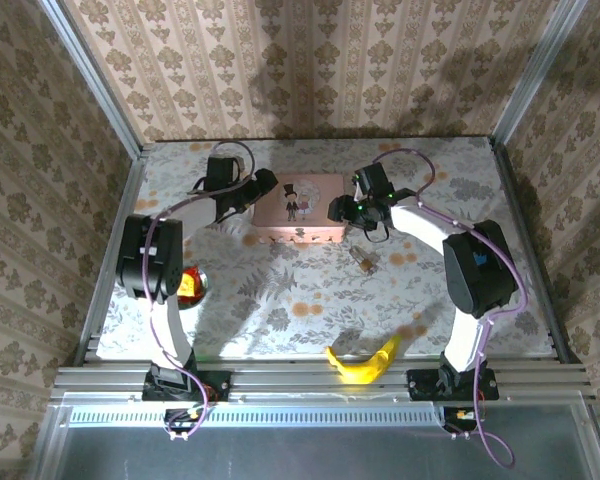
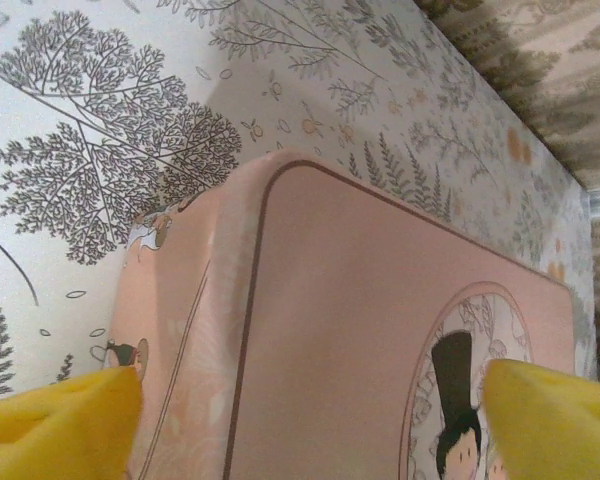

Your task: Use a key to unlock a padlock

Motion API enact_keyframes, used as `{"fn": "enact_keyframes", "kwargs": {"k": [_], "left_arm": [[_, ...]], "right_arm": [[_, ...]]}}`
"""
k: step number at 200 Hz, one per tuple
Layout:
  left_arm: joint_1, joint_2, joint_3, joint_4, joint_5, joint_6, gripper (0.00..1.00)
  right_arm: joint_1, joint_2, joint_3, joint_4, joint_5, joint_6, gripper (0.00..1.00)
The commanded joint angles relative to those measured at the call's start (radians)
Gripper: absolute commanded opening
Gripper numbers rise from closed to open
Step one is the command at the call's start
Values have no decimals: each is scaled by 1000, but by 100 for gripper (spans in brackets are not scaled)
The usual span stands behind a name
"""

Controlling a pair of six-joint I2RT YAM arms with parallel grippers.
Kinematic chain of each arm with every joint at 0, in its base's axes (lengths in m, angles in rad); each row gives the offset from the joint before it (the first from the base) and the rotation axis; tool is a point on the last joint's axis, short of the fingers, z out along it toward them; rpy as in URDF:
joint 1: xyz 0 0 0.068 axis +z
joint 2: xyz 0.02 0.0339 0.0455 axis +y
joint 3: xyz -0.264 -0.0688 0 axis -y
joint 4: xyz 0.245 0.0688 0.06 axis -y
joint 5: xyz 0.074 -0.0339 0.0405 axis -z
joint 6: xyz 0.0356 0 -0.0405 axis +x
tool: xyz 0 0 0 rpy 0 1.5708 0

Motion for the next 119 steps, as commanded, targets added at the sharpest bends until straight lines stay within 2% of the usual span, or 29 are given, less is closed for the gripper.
{"fn": "enact_keyframes", "kwargs": {"k": [1,34,98,119], "left_arm": [[41,-133,-44,33,28,23,100],[77,-314,-141,-6,-37,81,100],[99,-745,-379,-96,-267,234,100],[103,-910,-477,-106,-343,274,100]], "right_arm": [[0,-104,13,-75,101,-56,66],[-4,-234,-47,-101,184,-94,69],[-18,-551,-222,-142,337,-153,75],[-24,-661,-295,-143,404,-166,80]]}}
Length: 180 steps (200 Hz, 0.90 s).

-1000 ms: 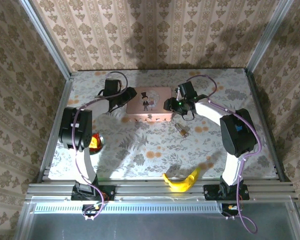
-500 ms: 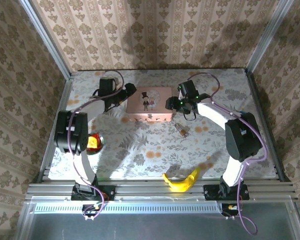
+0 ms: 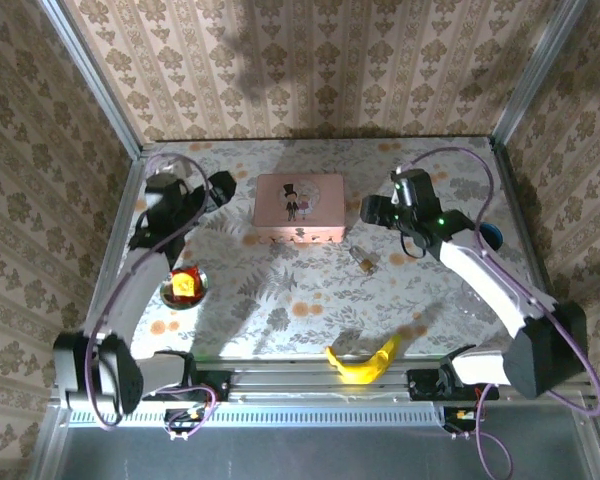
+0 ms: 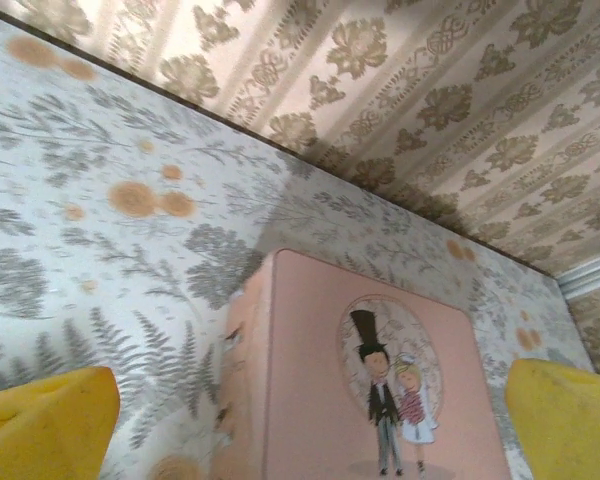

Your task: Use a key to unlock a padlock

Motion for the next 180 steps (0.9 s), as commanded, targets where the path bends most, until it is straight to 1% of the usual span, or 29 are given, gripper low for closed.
{"fn": "enact_keyframes", "kwargs": {"k": [1,27,50,64,88,117,129,137,154,180], "left_arm": [[11,-147,-89,-46,-130,92,100],[15,-339,-194,-78,-240,148,100],[19,-477,-272,-107,-330,186,100],[22,-540,-314,-119,-377,195,100],[23,-629,-384,-121,-437,199,100],[26,-694,-448,-103,-457,238,100],[26,-714,-473,-87,-474,264,100],[26,-725,-488,-79,-493,275,100],[29,-738,-518,-58,-538,296,100],[38,-735,-558,-13,-544,329,100]], "right_arm": [[-10,-115,-67,-37,125,-38,81],[-14,-268,-167,-13,193,-57,90],[-16,-396,-254,16,248,-66,100],[-17,-462,-295,22,290,-65,100],[-19,-547,-361,55,322,-79,100],[-19,-608,-432,89,376,-84,100],[-19,-628,-464,104,419,-70,100],[-19,-643,-496,138,436,-74,100],[-19,-681,-568,224,409,-127,100],[-20,-736,-690,379,399,-170,100]]}}
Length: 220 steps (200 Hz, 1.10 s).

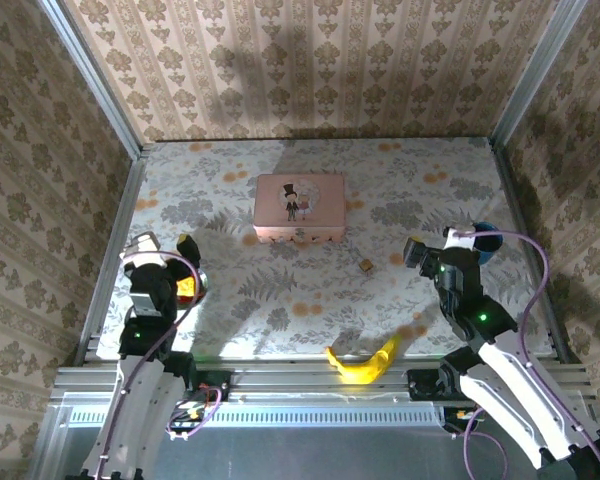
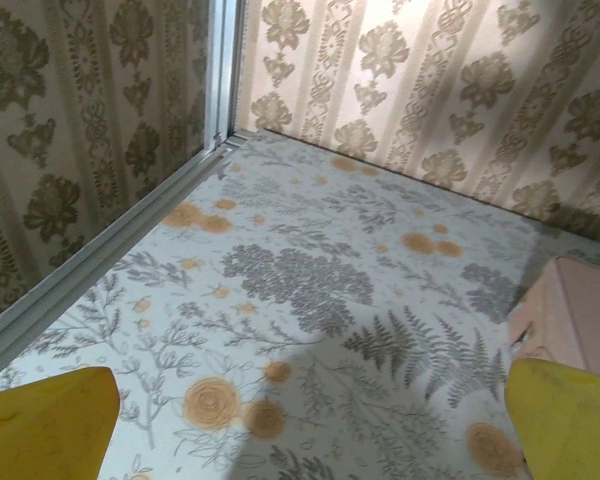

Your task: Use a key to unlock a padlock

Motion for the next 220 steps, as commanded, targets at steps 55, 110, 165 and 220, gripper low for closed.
{"fn": "enact_keyframes", "kwargs": {"k": [55,110,165,220], "left_arm": [[42,45,-153,310,19,146,100],[94,224,-211,545,103,207,100],[148,462,-210,761,249,234,100],[171,643,-210,959,339,246,100]], "right_arm": [[-8,-124,-269,442,8,-202,100],[-26,7,-268,525,-61,-417,100],[-130,164,-273,686,-148,-425,100],[-221,298,-261,786,-236,-385,100]]}}
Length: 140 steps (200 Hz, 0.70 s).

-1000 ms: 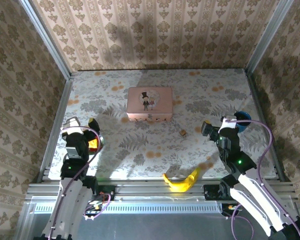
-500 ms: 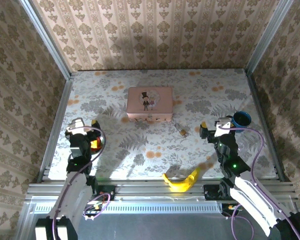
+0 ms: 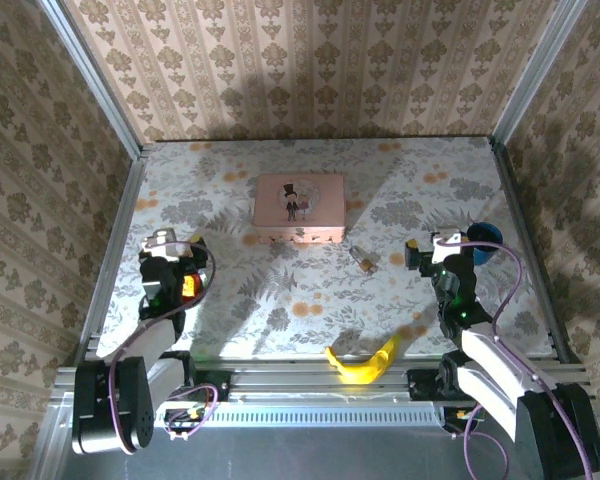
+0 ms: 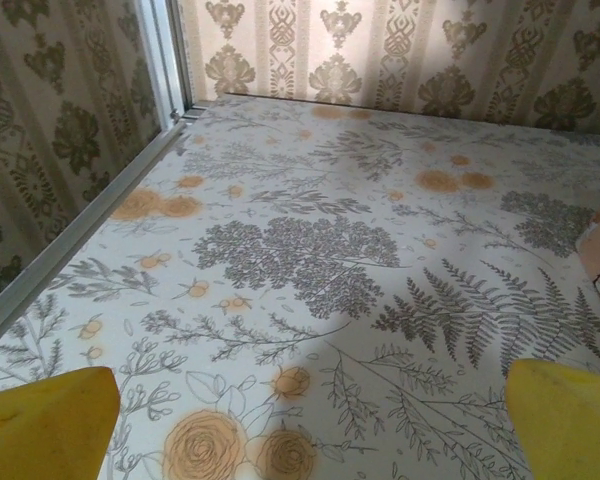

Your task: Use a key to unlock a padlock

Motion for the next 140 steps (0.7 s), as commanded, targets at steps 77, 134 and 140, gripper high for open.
{"fn": "enact_keyframes", "kwargs": {"k": [77,134,140], "left_arm": [[44,237,29,254,161,29,100],[50,296,55,304,250,112,100],[50,310,54,322,248,116,100]], "right_arm": [[-69,196,3,309,-116,18,100],[-117,296,12,400,-191,44,100],[-120,303,15,402,-195,47,100]]}}
